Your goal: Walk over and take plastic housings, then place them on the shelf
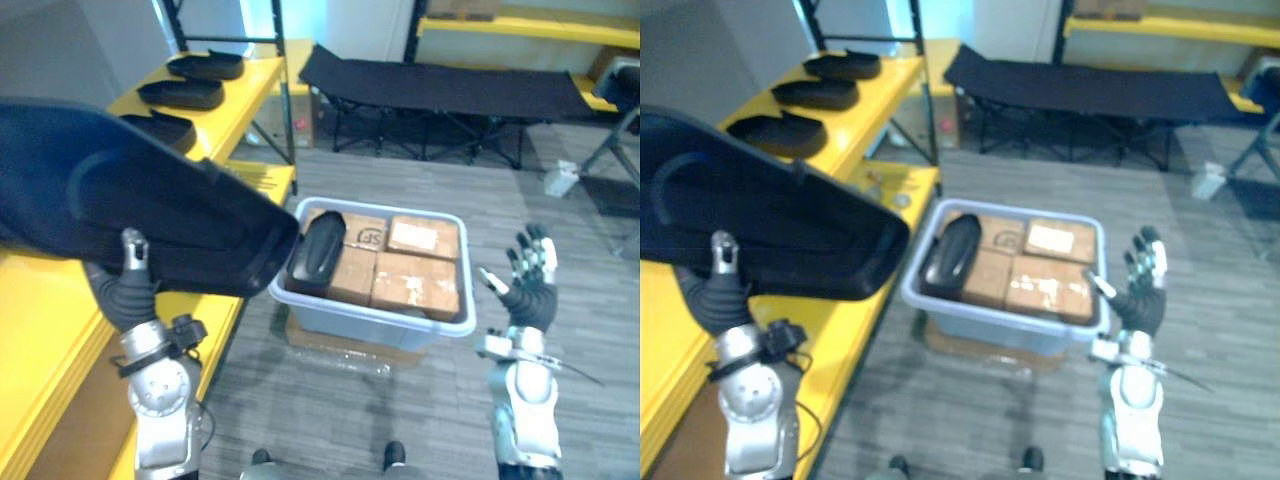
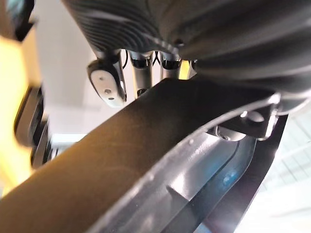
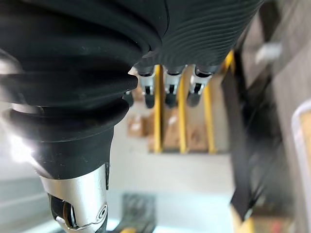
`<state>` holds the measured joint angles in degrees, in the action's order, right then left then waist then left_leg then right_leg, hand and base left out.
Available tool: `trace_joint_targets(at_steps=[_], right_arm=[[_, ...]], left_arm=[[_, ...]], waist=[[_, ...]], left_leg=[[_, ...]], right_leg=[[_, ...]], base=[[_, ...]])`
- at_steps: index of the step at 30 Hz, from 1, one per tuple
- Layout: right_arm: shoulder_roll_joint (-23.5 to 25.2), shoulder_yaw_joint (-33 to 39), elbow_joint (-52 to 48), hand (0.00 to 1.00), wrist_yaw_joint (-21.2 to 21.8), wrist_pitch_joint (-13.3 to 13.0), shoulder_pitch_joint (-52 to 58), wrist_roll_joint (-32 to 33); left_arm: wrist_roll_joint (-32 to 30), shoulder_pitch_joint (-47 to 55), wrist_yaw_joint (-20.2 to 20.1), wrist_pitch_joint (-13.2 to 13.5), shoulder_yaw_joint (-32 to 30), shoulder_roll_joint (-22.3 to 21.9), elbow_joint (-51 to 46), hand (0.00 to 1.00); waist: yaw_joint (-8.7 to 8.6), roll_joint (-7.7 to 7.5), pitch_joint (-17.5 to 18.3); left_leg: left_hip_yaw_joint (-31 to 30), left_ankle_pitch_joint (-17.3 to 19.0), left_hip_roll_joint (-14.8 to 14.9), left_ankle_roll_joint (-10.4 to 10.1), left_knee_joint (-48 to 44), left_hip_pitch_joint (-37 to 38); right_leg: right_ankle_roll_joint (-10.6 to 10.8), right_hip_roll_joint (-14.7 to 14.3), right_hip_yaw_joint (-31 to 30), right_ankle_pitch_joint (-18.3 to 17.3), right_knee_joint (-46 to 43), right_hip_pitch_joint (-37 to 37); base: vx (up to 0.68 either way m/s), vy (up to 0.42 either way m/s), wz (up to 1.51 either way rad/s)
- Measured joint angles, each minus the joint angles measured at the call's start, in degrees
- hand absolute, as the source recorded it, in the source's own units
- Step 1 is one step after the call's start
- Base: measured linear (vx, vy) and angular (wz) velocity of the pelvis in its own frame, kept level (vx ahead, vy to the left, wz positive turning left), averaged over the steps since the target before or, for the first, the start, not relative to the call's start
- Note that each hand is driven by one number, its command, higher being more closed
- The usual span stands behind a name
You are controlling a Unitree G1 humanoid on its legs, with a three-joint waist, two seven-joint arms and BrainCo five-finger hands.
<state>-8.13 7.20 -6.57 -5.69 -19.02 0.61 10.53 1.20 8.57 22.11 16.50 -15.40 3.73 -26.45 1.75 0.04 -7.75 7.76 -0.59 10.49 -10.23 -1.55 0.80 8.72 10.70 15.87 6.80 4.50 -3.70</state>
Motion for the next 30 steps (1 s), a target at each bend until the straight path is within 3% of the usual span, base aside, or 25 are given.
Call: trace_joint_targets(at_steps=[3,5,8,13,19,22,23,26,28,30], right_arm=[[-0.35,-5.10,1.69,0.00,1.10,-0.44,-2.90,0.39],[-0.33,-8.38,6.46,0.00,1.37,-0.57,-6.19,1.19],[0.14,-10.74,10.04,0.00,0.98,-0.56,-8.70,2.21],[0.81,-15.62,12.23,0.00,-0.30,0.78,-11.48,0.23],[-0.71,-16.38,12.13,0.00,1.09,4.40,-12.91,-0.55],[-2.49,-16.32,12.09,0.00,1.24,5.86,-12.67,-0.58],[-3.76,-16.11,12.05,0.00,0.02,5.91,-12.61,-0.73],[-4.05,-15.63,11.20,0.00,-3.16,5.92,-11.81,-2.52],[-3.82,-15.64,10.97,0.00,-3.71,5.92,-11.89,-4.86],[-3.46,-15.64,10.94,0.00,-3.40,5.92,-12.32,-5.37]], left_arm=[[-0.14,3.41,-0.19,-0.38,-8.81,0.57,-2.35,1.00],[0.12,6.56,-0.17,-0.39,-16.26,0.55,-2.50,1.00],[0.35,10.62,-0.46,-0.36,-22.16,0.52,-2.49,1.00],[3.91,15.81,-2.54,1.02,-29.25,-0.57,-2.34,1.00],[5.60,16.77,-3.93,2.81,-31.73,-2.36,-1.90,1.00],[5.56,15.69,-5.11,3.06,-30.97,-2.14,-1.90,1.00],[5.62,14.67,-5.93,3.71,-30.66,-1.78,-1.91,1.00],[5.69,13.68,-7.68,4.71,-30.43,-1.67,-1.90,1.00],[5.71,14.27,-7.68,4.62,-30.27,-1.77,-1.74,1.00],[5.63,14.68,-7.49,4.63,-29.98,-1.77,-1.73,1.00]], waist=[[3.09,-0.07,1.23],[6.91,-0.21,2.44],[10.13,-0.61,2.99],[14.05,-1.39,3.84],[14.85,-1.55,4.23],[14.10,-1.44,3.77],[13.80,-1.33,2.42],[13.40,-1.93,1.08],[15.16,-2.56,-0.40],[15.35,-2.78,-1.54]], left_leg=[[-3.08,-0.43,-0.29,0.07,0.69,-0.72],[-6.03,-0.72,-1.09,0.15,1.27,-0.89],[-8.91,-0.73,-2.34,0.36,1.42,-1.02],[-12.22,-0.86,-3.92,0.70,2.21,-1.84],[-15.32,-0.52,-4.06,0.86,-0.10,-4.50],[-17.48,0.74,-5.28,1.78,-4.97,-9.07],[-17.91,1.50,-5.85,3.02,-7.48,-11.08],[-15.36,0.19,-5.20,3.64,-8.47,-13.61],[-15.13,-1.12,-5.76,3.56,-7.39,-14.00],[-15.07,-1.45,-6.38,3.76,-7.77,-14.61]], right_leg=[[0.06,0.02,3.44,-0.49,0.00,-1.38],[0.27,0.39,6.85,-0.68,0.00,-3.09],[0.67,1.28,10.88,-1.35,0.00,-4.97],[1.17,2.46,15.00,-3.47,-0.86,-6.26],[0.83,2.19,18.17,-4.81,-2.69,-6.44],[1.17,2.45,22.01,-5.72,-3.93,-7.23],[1.23,2.74,25.29,-6.98,-5.12,-8.59],[1.19,3.23,30.01,-8.85,-7.41,-9.45],[0.32,4.54,29.59,-9.86,-10.03,-8.78],[-0.46,5.70,29.34,-10.38,-12.21,-8.31]], base=[[0.05,-0.002,0.55],[0.09,0.007,0.65],[0.04,0.015,0.51],[0.02,0.003,0.44],[0.01,-0.022,0.25],[-0.01,0.003,0.68],[-0.05,0.025,1.08],[-0.04,0.032,1.08],[0.02,0.109,0.52],[0.00,0.101,0.31]])
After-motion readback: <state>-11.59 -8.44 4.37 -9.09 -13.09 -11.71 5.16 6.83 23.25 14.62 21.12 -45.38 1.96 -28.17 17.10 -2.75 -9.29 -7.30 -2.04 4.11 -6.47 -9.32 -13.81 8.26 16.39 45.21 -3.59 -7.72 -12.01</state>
